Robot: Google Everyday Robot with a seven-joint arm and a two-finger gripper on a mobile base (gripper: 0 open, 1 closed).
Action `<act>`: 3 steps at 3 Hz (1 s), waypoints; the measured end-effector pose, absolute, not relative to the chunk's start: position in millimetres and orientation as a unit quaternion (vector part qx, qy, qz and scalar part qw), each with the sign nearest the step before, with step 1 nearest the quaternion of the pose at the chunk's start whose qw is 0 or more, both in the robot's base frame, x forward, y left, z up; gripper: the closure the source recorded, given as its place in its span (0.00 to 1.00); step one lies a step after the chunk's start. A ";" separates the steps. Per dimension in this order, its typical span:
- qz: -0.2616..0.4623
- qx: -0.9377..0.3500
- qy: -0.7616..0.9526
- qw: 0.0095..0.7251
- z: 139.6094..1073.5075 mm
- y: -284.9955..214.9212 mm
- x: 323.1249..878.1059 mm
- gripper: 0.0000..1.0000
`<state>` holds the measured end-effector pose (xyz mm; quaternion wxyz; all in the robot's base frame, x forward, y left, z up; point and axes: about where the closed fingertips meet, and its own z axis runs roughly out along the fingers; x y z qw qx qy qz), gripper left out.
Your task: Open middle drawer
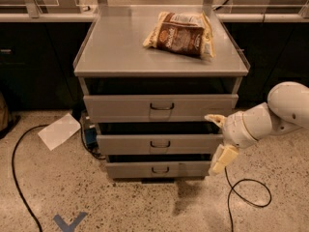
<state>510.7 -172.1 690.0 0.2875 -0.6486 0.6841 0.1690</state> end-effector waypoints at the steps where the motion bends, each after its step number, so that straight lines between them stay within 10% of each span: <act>1: 0.195 -0.643 0.680 0.293 668.1 -167.7 512.6 0.00; 3: 0.222 -0.631 0.669 0.323 620.4 -152.3 538.5 0.00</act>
Offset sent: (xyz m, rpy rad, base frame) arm 0.0269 0.0143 -0.0772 0.1857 0.0357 0.0034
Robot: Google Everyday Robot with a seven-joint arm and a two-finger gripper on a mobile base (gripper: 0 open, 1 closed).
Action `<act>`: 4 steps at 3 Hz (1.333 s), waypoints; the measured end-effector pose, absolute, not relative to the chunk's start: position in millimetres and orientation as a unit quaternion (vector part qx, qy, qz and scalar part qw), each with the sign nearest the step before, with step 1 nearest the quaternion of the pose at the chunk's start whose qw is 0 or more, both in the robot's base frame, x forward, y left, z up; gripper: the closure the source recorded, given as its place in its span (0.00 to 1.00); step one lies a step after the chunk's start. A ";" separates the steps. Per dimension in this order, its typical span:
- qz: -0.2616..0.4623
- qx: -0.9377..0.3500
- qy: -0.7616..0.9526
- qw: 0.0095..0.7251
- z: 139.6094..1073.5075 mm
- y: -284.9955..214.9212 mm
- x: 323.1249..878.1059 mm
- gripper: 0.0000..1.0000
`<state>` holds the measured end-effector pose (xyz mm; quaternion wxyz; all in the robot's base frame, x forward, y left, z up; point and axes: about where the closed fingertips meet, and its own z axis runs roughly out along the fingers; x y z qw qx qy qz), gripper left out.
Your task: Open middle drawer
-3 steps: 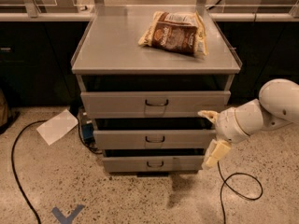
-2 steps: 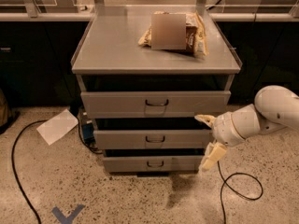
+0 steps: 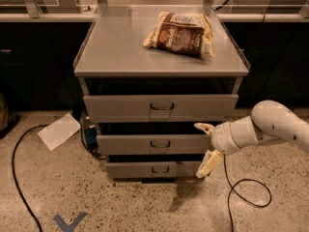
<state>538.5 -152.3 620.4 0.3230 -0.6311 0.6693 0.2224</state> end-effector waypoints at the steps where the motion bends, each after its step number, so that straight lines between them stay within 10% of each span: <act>1: 0.215 -0.627 0.675 0.323 595.4 -145.3 550.7 0.00; 4: 0.235 -0.612 0.689 0.309 531.8 -137.4 564.4 0.00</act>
Offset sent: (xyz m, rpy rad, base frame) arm 0.0366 -0.0051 -0.0840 -0.0439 0.0270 -0.1140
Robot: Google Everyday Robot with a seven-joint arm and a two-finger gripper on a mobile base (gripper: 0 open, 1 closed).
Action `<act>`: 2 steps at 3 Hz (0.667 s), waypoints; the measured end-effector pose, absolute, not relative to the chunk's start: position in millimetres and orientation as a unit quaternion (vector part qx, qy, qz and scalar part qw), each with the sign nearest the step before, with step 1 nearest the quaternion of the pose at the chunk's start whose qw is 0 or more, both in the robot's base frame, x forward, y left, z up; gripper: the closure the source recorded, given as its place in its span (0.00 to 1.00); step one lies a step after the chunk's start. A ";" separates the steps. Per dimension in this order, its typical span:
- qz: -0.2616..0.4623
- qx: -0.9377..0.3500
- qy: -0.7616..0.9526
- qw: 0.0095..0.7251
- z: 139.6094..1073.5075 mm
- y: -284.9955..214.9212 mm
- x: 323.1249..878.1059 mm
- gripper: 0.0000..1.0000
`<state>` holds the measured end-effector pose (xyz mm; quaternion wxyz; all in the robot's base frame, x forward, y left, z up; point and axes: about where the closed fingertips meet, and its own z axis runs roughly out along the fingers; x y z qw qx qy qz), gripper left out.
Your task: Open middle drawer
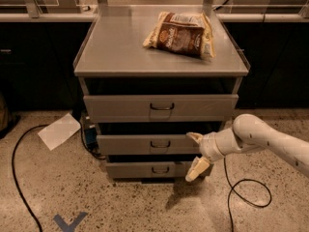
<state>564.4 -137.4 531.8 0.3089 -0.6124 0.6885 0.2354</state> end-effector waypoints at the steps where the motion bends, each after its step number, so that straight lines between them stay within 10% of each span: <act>1: 0.253 -0.624 0.679 0.293 490.9 -126.0 577.6 0.00; 2: 0.261 -0.627 0.677 0.284 449.9 -116.5 596.0 0.00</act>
Offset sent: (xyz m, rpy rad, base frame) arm 0.0532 0.0254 -0.1220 -0.0110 0.0625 0.0771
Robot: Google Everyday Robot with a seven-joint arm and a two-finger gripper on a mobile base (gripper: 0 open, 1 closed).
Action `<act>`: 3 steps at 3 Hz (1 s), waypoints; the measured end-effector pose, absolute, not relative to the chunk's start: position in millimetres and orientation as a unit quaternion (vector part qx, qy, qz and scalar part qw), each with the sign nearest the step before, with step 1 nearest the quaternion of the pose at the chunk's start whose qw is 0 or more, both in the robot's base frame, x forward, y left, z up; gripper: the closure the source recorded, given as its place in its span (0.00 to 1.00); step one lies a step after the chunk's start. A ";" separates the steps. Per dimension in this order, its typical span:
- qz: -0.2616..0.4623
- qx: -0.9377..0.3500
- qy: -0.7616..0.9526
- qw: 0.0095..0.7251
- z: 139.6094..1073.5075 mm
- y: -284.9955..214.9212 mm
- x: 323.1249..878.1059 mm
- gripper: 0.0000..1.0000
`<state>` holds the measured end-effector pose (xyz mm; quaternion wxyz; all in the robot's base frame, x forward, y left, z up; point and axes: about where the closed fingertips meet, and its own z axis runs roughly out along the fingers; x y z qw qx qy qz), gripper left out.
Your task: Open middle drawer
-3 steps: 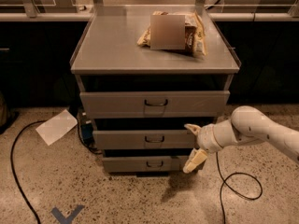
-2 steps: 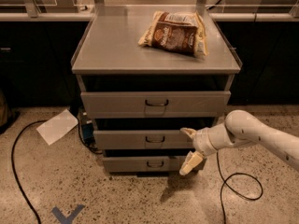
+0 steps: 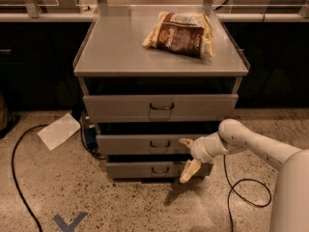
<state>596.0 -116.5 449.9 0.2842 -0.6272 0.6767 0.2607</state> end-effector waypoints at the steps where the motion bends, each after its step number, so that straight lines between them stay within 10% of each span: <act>1: 0.261 -0.627 0.677 0.284 449.9 -116.4 596.0 0.00; 3: 0.247 -0.634 0.667 0.304 449.4 -110.2 627.7 0.00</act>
Offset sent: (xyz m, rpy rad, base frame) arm 0.0215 -0.0003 0.0073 -0.0068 -0.0485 0.0032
